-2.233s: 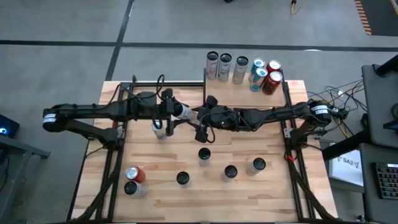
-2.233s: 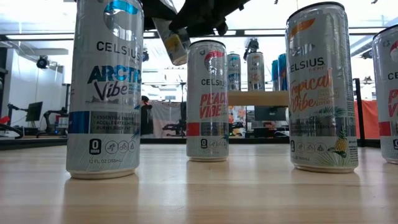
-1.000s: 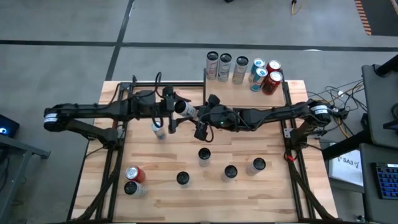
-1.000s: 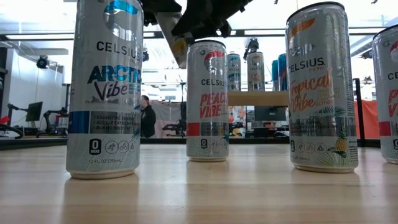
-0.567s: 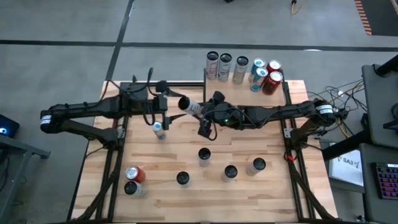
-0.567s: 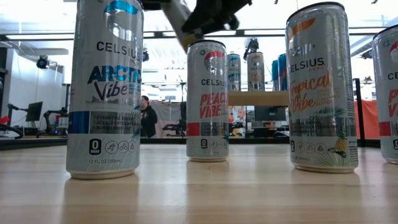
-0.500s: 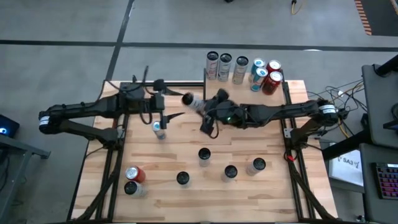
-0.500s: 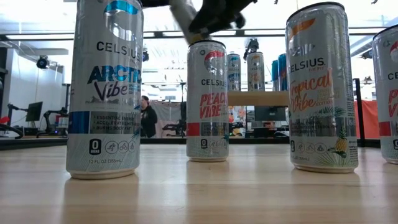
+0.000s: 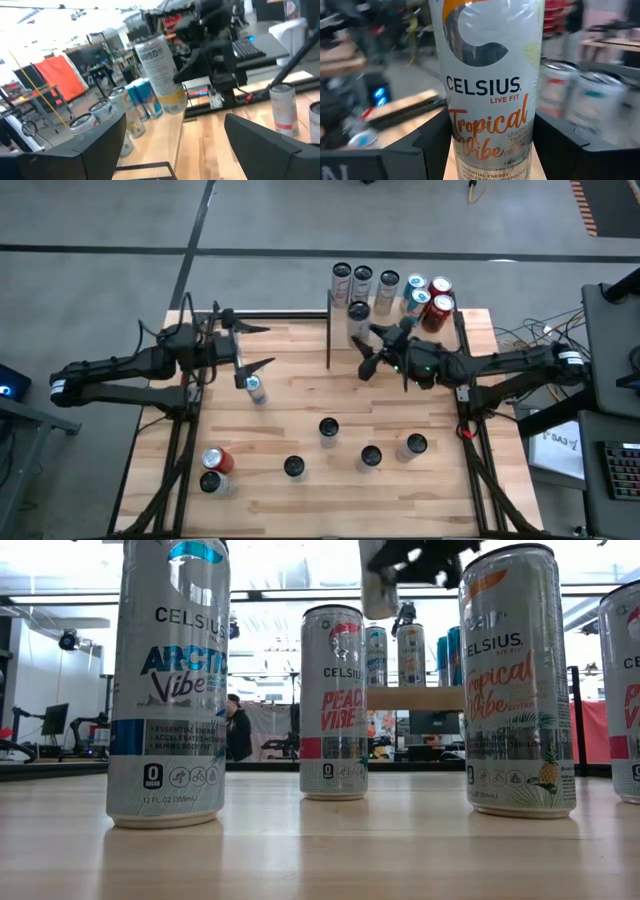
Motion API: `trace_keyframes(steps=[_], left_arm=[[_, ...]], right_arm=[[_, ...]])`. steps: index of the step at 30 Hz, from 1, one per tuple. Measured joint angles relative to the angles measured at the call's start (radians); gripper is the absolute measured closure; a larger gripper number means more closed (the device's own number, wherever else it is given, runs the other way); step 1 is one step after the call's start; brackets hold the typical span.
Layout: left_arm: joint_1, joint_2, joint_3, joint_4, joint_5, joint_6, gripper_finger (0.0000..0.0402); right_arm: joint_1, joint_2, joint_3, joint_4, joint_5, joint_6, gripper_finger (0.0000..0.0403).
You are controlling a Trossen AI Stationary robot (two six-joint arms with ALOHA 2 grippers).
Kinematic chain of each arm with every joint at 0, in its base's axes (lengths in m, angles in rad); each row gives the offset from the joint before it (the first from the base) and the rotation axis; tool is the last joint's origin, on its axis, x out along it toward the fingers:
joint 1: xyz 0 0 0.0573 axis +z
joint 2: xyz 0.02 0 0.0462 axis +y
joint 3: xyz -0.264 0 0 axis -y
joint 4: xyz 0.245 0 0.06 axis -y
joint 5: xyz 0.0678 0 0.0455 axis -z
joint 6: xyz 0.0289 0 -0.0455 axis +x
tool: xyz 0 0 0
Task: Place canned beverage on shelf
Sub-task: Put the top white yellow soda can on the shelf aligned with the other white yellow soda can
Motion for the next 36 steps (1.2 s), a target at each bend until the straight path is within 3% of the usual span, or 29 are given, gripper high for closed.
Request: trace_keyframes(steps=[8, 16, 24, 36], left_arm=[[0.001, -0.007, -0.050, 0.036, 0.024, 0.007, 0.0079], [0.006, 0.048, -0.052, 0.044, 0.019, 0.024, 0.0079], [0.008, 0.087, -0.053, 0.067, -0.011, 0.026, 0.0079], [0.008, 0.102, -0.057, 0.065, -0.048, 0.026, 0.0079]], right_arm=[[-0.004, 0.022, -0.187, 0.246, 0.298, 0.079, 0.0177], [-0.012, 0.094, -0.206, 0.246, 0.503, 0.209, 0.0176], [-0.065, 0.143, -0.207, 0.228, 0.538, 0.335, 0.0176], [-0.090, 0.224, -0.206, 0.225, 0.564, 0.337, 0.0175]])
